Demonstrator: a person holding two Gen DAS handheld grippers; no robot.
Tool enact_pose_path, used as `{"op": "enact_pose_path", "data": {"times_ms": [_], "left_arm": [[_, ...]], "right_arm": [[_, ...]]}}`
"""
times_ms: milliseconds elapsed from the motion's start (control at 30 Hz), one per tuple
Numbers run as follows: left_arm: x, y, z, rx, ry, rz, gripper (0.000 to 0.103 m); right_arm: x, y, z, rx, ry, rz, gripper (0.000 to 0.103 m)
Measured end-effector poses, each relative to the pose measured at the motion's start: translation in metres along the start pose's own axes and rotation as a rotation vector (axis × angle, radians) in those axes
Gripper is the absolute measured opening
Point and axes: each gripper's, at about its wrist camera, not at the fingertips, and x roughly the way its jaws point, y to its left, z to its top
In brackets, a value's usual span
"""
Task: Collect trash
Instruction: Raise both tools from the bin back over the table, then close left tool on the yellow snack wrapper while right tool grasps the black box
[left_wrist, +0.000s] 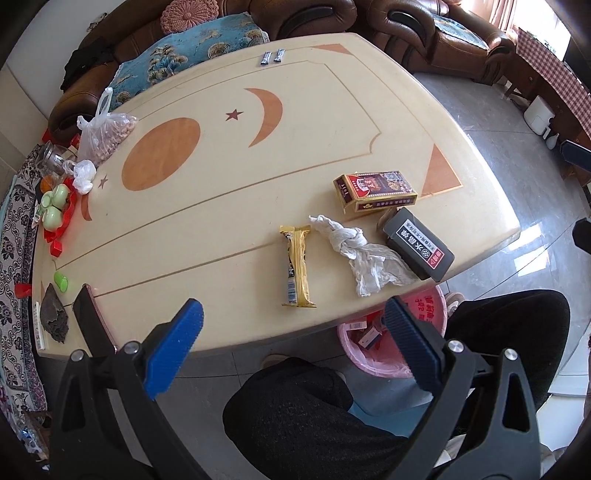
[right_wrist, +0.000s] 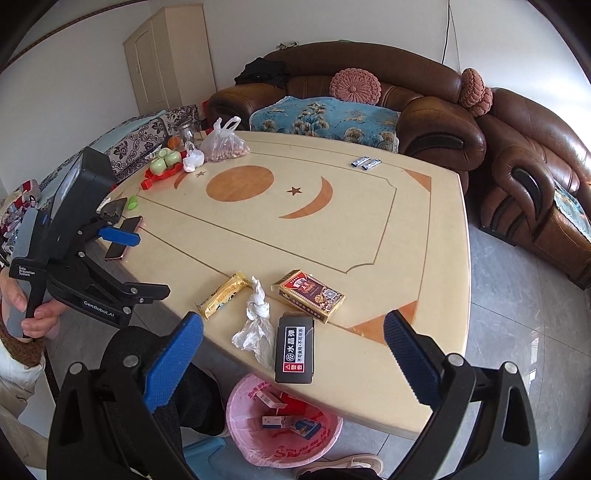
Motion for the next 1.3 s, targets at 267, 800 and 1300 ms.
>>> {"op": "enact_pose_path", "data": {"times_ms": [267,800,1300], "left_arm": [[0.031,0.006,0.008,-0.012,0.058,-0.016,0.096],[0.103,0.01,0.017,-0.004,0.17,-0.034,0.096],[0.162,0.022,0.024,-0.016,0.25,-0.069,0.096]], "right_arm": [[0.023,-0.007,0.0,0.004,0.041,0.009,0.096],[0.101,-0.01,-0.027,-0.048,0.199,-0.005,0.096],[0.171,-0.008,-0.049,-0.1,0.319,-0.01,0.096]]}}
